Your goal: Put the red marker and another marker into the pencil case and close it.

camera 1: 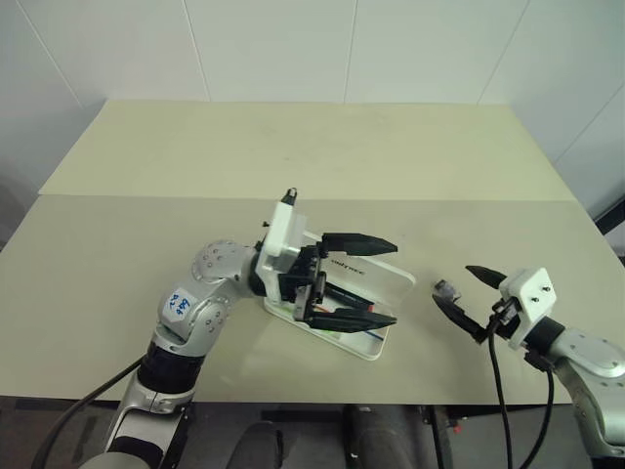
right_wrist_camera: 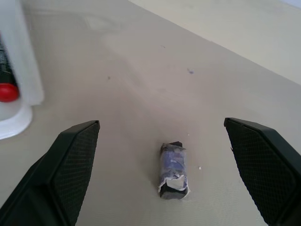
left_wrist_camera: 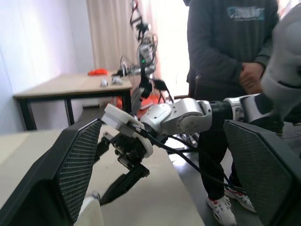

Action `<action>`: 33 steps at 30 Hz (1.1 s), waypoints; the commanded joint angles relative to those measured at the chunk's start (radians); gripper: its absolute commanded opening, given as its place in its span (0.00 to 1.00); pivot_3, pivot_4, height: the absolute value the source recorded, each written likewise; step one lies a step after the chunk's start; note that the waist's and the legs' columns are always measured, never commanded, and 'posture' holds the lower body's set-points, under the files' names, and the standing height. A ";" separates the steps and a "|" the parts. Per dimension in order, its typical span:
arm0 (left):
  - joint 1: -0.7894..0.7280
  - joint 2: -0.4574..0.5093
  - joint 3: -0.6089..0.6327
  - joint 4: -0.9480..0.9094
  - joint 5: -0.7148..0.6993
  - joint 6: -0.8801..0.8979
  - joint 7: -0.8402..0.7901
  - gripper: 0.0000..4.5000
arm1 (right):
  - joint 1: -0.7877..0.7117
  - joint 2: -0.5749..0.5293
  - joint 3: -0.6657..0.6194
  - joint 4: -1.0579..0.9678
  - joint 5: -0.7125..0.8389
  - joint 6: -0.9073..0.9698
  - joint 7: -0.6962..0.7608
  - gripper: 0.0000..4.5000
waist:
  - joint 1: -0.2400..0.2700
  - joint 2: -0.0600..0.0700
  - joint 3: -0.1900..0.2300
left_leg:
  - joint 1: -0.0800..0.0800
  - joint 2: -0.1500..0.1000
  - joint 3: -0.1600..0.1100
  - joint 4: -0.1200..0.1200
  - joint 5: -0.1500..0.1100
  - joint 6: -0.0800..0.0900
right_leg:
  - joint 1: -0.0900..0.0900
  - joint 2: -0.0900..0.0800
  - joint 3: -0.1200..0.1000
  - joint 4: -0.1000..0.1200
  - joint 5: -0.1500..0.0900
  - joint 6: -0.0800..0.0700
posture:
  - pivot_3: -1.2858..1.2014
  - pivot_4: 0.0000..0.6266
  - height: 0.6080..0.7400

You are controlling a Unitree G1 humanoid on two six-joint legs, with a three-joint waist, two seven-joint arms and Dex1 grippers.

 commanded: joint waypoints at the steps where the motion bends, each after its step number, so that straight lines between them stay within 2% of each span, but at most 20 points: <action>1: -0.038 0.002 -0.028 -0.021 0.043 0.016 0.039 0.99 | -0.015 0.017 0.012 0.011 -0.020 -0.029 -0.026 1.00 | 0.000 0.000 0.000 | 0.000 0.000 0.000 0.000 0.000 0.000 | 0.000 0.000 0.000 0.000 0.000 0.000 | 0.52 0.24 1.00; 6: -0.108 0.003 -0.086 0.008 0.118 0.052 0.072 0.99 | -0.034 0.039 0.034 0.044 -0.043 -0.046 -0.039 1.00 | 0.000 0.000 0.000 | 0.000 0.000 0.000 -0.001 0.000 0.000 | 0.000 0.000 0.000 0.000 0.000 0.000 | 0.52 0.24 1.00; 14: -0.197 0.026 -0.144 0.076 0.213 0.037 0.032 0.99 | -0.061 0.054 0.053 0.094 -0.082 -0.040 -0.077 1.00 | -0.002 0.001 0.000 | 0.000 0.000 0.000 -0.001 0.000 0.000 | 0.000 0.000 0.000 0.000 0.000 0.000 | 0.52 0.24 1.00; 18: -0.214 0.068 -0.075 0.126 0.194 -0.007 -0.028 0.99 | -0.061 0.070 0.059 0.095 -0.095 -0.016 -0.105 1.00 | -0.004 0.001 -0.001 | 0.000 0.000 0.000 -0.001 0.000 0.000 | 0.000 0.000 0.000 0.000 0.000 0.000 | 0.52 0.24 1.00; 27: -0.201 0.243 0.037 0.215 0.148 -0.064 -0.258 0.99 | -0.088 0.069 0.096 0.121 -0.130 0.044 -0.144 1.00 | -0.019 0.001 -0.001 | 0.000 0.000 0.001 0.000 0.000 0.000 | 0.000 0.000 0.000 0.000 0.000 -0.001 | 0.52 0.24 1.00; 31: -0.190 0.313 0.098 0.262 0.121 -0.100 -0.350 0.99 | -0.105 0.065 0.108 0.120 -0.143 0.121 -0.176 1.00 | -0.029 0.001 -0.001 | 0.001 0.000 0.001 0.000 0.001 0.001 | 0.000 0.000 0.000 0.000 0.001 -0.002 | 0.52 0.24 1.00; 33: -0.186 0.319 0.127 0.276 0.093 -0.117 -0.383 0.99 | -0.109 0.058 0.114 0.114 -0.152 0.167 -0.194 1.00 | -0.029 0.001 -0.001 | 0.001 0.001 0.001 -0.001 0.001 0.001 | 0.000 0.000 0.000 0.000 0.001 -0.002 | 0.52 0.24 1.00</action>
